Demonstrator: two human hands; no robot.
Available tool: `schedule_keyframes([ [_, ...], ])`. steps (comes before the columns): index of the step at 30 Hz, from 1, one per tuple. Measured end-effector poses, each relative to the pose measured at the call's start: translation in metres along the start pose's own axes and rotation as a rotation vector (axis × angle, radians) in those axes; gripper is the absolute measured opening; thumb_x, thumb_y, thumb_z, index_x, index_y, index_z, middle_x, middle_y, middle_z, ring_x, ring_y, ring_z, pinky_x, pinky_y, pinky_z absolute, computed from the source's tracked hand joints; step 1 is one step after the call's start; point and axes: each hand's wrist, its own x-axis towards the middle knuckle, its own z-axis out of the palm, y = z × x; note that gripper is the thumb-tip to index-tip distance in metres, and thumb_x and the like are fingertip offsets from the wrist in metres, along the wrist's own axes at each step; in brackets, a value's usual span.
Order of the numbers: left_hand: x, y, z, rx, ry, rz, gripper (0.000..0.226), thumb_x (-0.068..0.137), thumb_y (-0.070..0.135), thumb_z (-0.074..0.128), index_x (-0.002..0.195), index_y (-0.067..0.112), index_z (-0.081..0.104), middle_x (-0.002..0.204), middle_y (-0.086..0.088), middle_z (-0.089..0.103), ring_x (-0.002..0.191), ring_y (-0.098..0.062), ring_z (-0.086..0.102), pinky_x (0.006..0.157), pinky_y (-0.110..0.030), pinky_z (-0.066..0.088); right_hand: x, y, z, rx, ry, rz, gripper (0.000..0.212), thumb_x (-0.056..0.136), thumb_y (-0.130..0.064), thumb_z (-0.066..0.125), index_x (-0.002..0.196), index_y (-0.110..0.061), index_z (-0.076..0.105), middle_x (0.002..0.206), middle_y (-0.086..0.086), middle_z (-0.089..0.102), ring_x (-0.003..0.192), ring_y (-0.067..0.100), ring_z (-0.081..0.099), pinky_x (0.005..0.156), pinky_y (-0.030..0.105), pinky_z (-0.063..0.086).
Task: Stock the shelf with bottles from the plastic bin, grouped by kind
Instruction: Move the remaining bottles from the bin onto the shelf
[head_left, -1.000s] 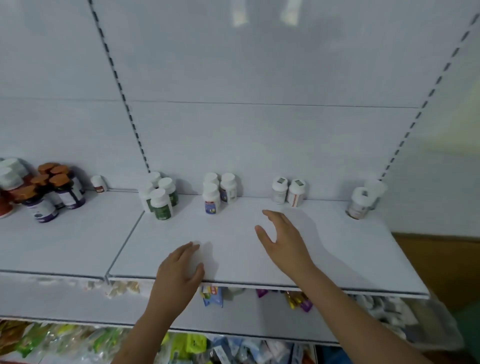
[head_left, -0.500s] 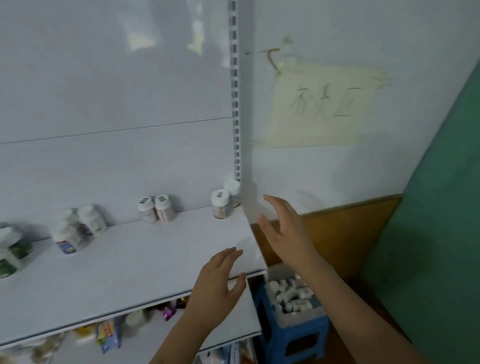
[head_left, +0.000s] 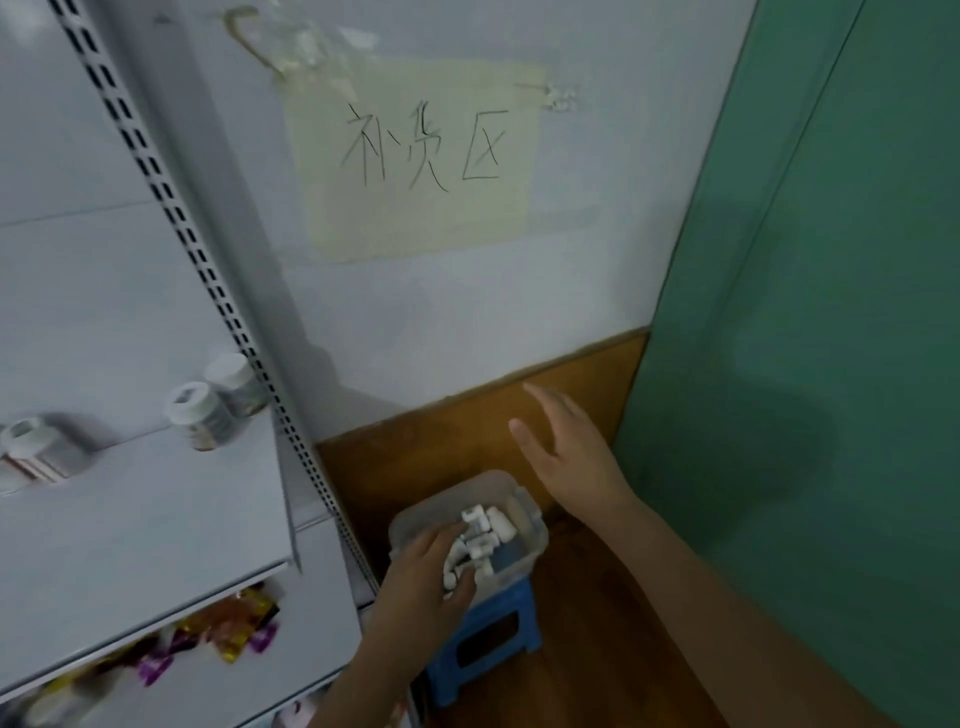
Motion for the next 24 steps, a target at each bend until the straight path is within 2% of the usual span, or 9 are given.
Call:
schedule_keyframes([
  [3, 0.021, -0.011, 0.024, -0.038, -0.045, -0.044, 0.044, 0.098, 0.038, 0.054, 0.140, 0.030, 0.046, 0.134, 0.015, 0.048, 0.121, -0.005, 0.047, 0.098, -0.018, 0.041, 0.016, 0.029, 0.000, -0.020, -0.033, 0.037, 0.063, 0.099, -0.058, 0.037, 0.153, -0.026, 0.029, 0.156, -0.003, 0.034, 0.141, 0.010, 0.030, 0.113, 0.028, 0.026],
  [6, 0.049, -0.033, 0.047, -0.062, -0.101, -0.105, 0.045, 0.100, 0.037, 0.051, 0.143, 0.031, 0.044, 0.144, 0.012, 0.042, 0.132, -0.010, 0.042, 0.107, -0.027, 0.040, 0.038, 0.056, 0.009, -0.046, -0.033, 0.078, 0.064, 0.099, -0.057, 0.037, 0.152, -0.023, 0.030, 0.156, -0.002, 0.034, 0.142, 0.011, 0.029, 0.112, 0.027, 0.024],
  [8, 0.072, -0.051, 0.061, -0.062, -0.153, -0.160, 0.045, 0.101, 0.038, 0.048, 0.145, 0.031, 0.040, 0.147, 0.011, 0.038, 0.132, -0.011, 0.041, 0.108, -0.026, 0.038, 0.059, 0.073, 0.019, -0.055, -0.055, 0.102, 0.064, 0.099, -0.055, 0.038, 0.152, -0.022, 0.030, 0.156, -0.002, 0.034, 0.142, 0.012, 0.028, 0.111, 0.024, 0.021],
  [10, 0.096, -0.069, 0.073, -0.088, -0.200, -0.218, 0.043, 0.102, 0.037, 0.047, 0.144, 0.031, 0.039, 0.146, 0.008, 0.040, 0.124, -0.010, 0.045, 0.105, -0.026, 0.040, 0.080, 0.090, 0.032, -0.078, -0.106, 0.131, 0.062, 0.100, -0.053, 0.040, 0.152, -0.022, 0.029, 0.155, -0.002, 0.034, 0.142, 0.012, 0.028, 0.111, 0.023, 0.021],
  [15, 0.132, -0.108, 0.097, -0.123, -0.241, -0.386, 0.047, 0.101, 0.032, 0.051, 0.145, 0.022, 0.040, 0.147, -0.002, 0.043, 0.131, -0.019, 0.045, 0.108, -0.029, 0.038, 0.121, 0.128, 0.062, -0.132, -0.279, 0.235, 0.061, 0.101, -0.048, 0.044, 0.152, -0.019, 0.029, 0.155, 0.000, 0.034, 0.141, 0.014, 0.030, 0.113, 0.027, 0.027],
  [19, 0.143, -0.136, 0.114, -0.153, -0.271, -0.523, 0.063, 0.092, 0.048, 0.046, 0.144, 0.012, 0.044, 0.143, -0.011, 0.049, 0.128, -0.026, 0.049, 0.105, -0.034, 0.041, 0.140, 0.161, 0.087, -0.166, -0.347, 0.317, 0.057, 0.101, -0.038, 0.048, 0.151, -0.013, 0.032, 0.152, 0.004, 0.037, 0.139, 0.019, 0.035, 0.112, 0.030, 0.031],
  [21, 0.144, -0.151, 0.126, -0.153, -0.269, -0.587, 0.071, 0.086, 0.054, 0.040, 0.142, 0.012, 0.048, 0.139, -0.014, 0.052, 0.124, -0.029, 0.053, 0.102, -0.037, 0.044, 0.143, 0.178, 0.106, -0.152, -0.412, 0.362, 0.049, 0.101, -0.038, 0.047, 0.145, -0.015, 0.042, 0.143, 0.002, 0.046, 0.131, 0.018, 0.043, 0.110, 0.035, 0.038],
  [23, 0.143, -0.163, 0.139, -0.140, -0.258, -0.630, 0.070, 0.084, 0.055, 0.040, 0.137, 0.010, 0.052, 0.133, -0.016, 0.057, 0.120, -0.033, 0.056, 0.098, -0.038, 0.045, 0.139, 0.207, 0.133, -0.137, -0.511, 0.393, 0.034, 0.098, -0.043, 0.043, 0.122, -0.023, 0.056, 0.120, -0.003, 0.059, 0.109, 0.017, 0.057, 0.094, 0.046, 0.051],
  [24, 0.144, -0.167, 0.144, -0.135, -0.250, -0.646, 0.075, 0.081, 0.058, 0.037, 0.134, 0.009, 0.055, 0.129, -0.017, 0.059, 0.118, -0.035, 0.057, 0.095, -0.039, 0.046, 0.135, 0.222, 0.148, -0.139, -0.552, 0.403, 0.034, 0.095, -0.045, 0.041, 0.115, -0.021, 0.056, 0.110, -0.001, 0.061, 0.099, 0.017, 0.059, 0.085, 0.048, 0.054],
])
